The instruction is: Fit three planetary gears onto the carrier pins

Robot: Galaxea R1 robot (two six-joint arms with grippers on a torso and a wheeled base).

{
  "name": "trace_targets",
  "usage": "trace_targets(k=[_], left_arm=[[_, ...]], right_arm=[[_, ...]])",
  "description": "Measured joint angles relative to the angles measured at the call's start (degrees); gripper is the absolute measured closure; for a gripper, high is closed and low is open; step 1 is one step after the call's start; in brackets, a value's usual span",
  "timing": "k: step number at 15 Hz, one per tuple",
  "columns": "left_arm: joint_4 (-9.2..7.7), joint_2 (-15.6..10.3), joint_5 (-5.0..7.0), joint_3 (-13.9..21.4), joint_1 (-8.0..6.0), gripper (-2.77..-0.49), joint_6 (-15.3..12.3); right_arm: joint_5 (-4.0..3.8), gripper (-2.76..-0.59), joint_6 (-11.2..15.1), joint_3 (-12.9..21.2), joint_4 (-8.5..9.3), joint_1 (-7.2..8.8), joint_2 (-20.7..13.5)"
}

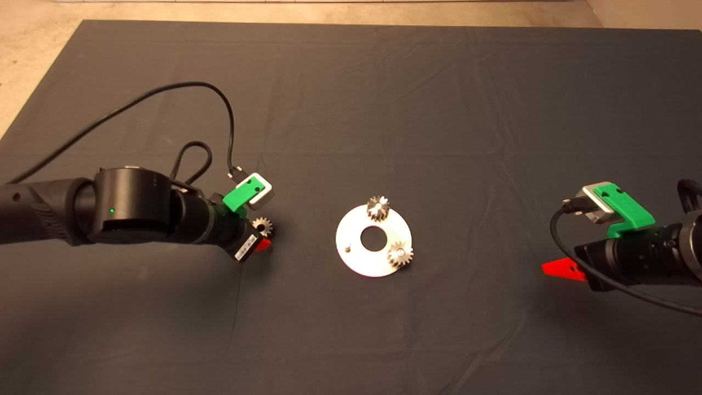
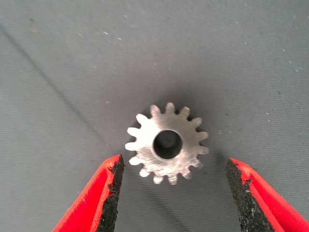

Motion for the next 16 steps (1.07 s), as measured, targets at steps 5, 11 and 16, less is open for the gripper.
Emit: trace_targets(k=[5,11,16], left_arm=[[1.90,0.0,-2.29,0.0,0.30,-1.46,0.0],[2.94,0.0,-3.77,-0.8,1.35,-1.46,0.0],[3.44,-0.6,-5.41,-0.8,1.69,-1.36,0.0]], right_arm=[[0.01,-1.89,0.0,0.0,0.04,0.01,0.0],[-0.01,-1.89,0.0,0.0,0.09,0.01,0.0],[-0.01,-1.89,0.0,0.0,0.13,0.01,0.0]])
